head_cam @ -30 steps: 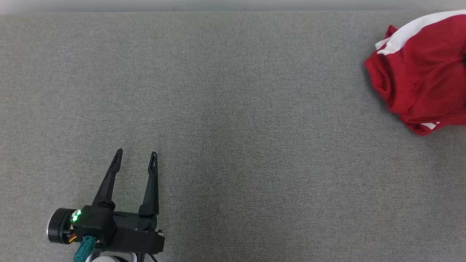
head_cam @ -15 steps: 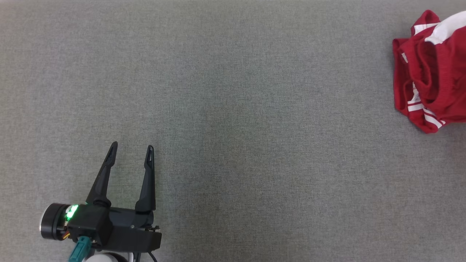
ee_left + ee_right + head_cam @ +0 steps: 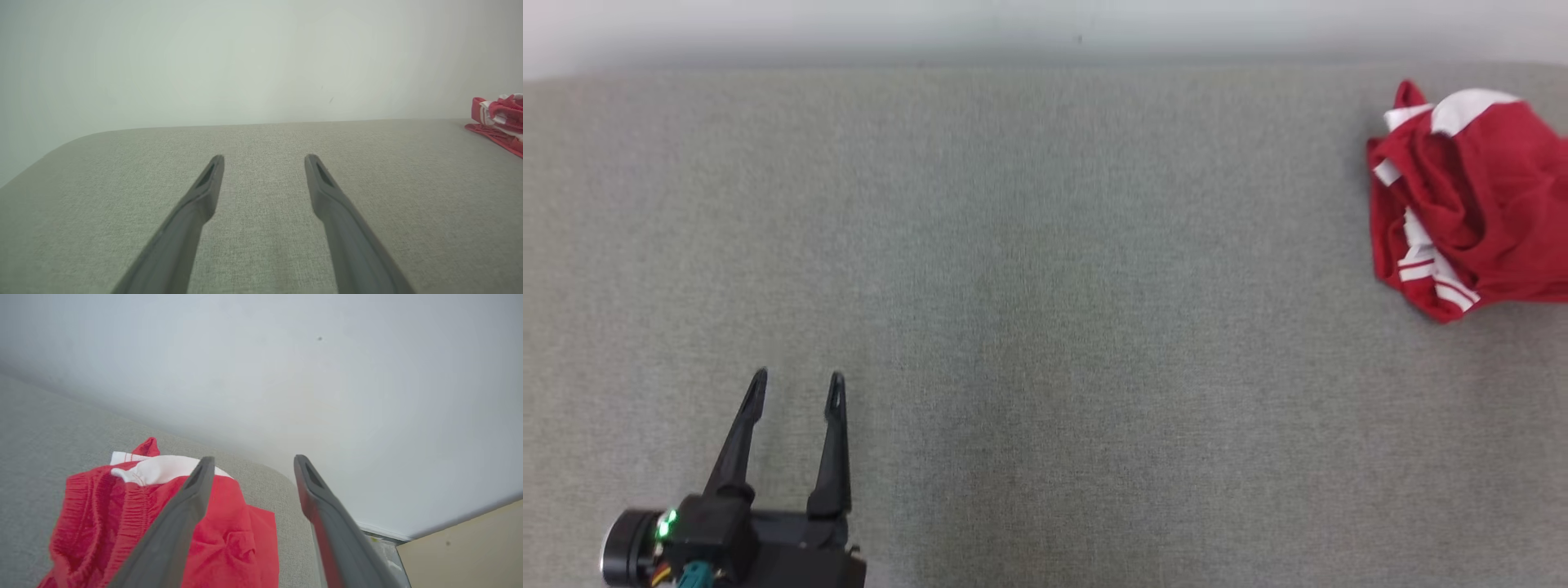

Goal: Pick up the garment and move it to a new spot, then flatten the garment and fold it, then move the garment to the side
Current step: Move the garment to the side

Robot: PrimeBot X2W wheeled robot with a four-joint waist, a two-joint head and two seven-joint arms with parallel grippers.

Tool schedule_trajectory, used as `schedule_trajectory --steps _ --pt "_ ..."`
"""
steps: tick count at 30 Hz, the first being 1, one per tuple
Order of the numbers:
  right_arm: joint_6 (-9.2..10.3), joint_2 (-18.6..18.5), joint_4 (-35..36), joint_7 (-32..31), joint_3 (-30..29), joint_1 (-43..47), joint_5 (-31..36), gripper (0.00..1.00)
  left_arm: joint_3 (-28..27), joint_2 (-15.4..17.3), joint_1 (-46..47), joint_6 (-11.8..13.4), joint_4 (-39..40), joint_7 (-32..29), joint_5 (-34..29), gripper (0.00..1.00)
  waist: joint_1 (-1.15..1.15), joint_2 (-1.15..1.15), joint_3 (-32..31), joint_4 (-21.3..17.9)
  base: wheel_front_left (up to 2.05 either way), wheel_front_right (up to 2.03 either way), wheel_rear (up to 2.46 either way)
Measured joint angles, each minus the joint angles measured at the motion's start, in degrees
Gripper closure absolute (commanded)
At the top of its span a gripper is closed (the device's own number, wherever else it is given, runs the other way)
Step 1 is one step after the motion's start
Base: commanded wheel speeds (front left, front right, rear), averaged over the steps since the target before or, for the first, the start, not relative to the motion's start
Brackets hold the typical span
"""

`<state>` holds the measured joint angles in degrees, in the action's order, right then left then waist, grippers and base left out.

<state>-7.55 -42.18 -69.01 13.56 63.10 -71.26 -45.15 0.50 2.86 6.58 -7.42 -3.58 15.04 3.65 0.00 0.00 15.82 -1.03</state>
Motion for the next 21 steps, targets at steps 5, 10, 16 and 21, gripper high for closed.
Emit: schedule_trajectory --steps 5,10,16,21 --pt "0.0 2.2 3.0 1.4 -4.4 3.4 -2.5 0.0 -1.5 0.0 -3.3 0.0 -0.6 0.0 0.1 0.0 -0.01 0.0 -3.8 -0.2 0.0 0.0 0.0" --pt "0.0 3.8 10.7 1.6 -17.0 8.3 -2.3 0.0 -3.5 0.0 -6.5 0.0 0.1 0.0 0.1 0.0 -0.01 -0.01 -7.3 -0.5 0.0 0.0 0.0" --pt "0.0 8.2 24.5 1.6 -36.6 21.1 8.9 0.0 -4.9 0.0 -8.2 0.0 0.3 0.0 0.1 0.0 -0.01 -0.01 -10.2 -1.2 0.0 0.0 0.0" --pt "0.0 16.1 36.5 1.6 -52.8 35.7 19.1 0.0 -4.6 0.0 -8.8 0.0 -0.2 0.0 -0.1 0.0 -0.01 -0.01 -11.5 -0.9 0.0 0.0 0.0"
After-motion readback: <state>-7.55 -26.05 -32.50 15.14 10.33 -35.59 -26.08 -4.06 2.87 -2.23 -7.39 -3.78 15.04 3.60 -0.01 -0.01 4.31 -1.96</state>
